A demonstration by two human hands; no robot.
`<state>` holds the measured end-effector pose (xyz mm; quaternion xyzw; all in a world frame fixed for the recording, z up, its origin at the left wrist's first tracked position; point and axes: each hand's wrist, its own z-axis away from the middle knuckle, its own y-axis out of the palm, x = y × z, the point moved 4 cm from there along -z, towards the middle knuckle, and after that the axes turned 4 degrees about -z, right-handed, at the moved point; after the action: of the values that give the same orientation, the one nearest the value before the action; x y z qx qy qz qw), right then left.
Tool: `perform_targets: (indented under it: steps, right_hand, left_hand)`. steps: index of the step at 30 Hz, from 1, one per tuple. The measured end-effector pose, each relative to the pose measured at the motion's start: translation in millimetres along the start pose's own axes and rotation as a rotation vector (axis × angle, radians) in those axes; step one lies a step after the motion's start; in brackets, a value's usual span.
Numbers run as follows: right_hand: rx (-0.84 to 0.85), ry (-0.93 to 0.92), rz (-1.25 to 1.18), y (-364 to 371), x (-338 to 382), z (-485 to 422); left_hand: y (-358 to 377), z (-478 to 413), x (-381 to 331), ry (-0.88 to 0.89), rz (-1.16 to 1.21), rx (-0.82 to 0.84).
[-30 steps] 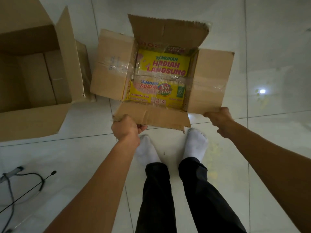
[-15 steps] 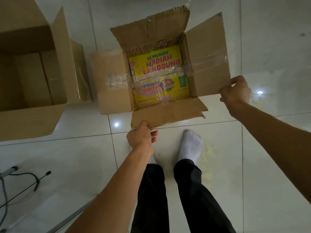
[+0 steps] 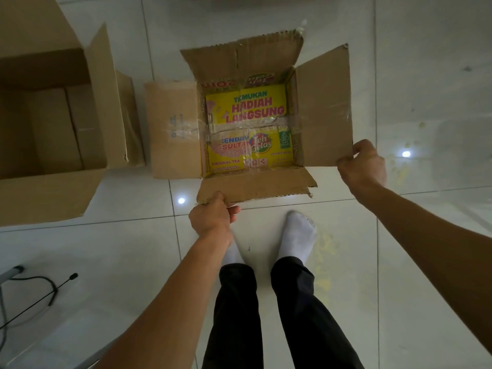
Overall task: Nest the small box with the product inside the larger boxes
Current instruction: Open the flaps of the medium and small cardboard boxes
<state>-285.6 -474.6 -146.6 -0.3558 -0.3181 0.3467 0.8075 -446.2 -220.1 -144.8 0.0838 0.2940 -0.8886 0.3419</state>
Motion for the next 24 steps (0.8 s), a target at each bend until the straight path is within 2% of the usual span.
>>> perform_targets:
  steps: [9, 13, 15, 17, 20, 24]
  right_hand:
    - [0.044, 0.014, 0.090, 1, -2, 12]
    - [-0.045, -0.024, 0.127, -10, 6, 21]
    - [-0.082, -0.127, 0.192, -18, 19, 29]
    - [-0.045, -0.235, 0.190, -19, 39, 43]
    - [0.111, -0.342, 0.068, -6, 80, 73]
    - [0.353, -0.449, -0.126, 30, 151, 123]
  left_hand:
    - [-8, -1, -1, 0.015, -0.036, -0.007]
    - [-19, 2, -2, -0.031, -0.129, -0.078]
    - [-32, 6, -10, 0.060, -0.239, -0.174]
    - [-48, 15, -24, 0.189, -0.210, -0.275]
    - [-72, 22, -56, 0.366, -0.099, -0.325]
    - [-106, 9, -102, 0.548, 0.006, -0.291]
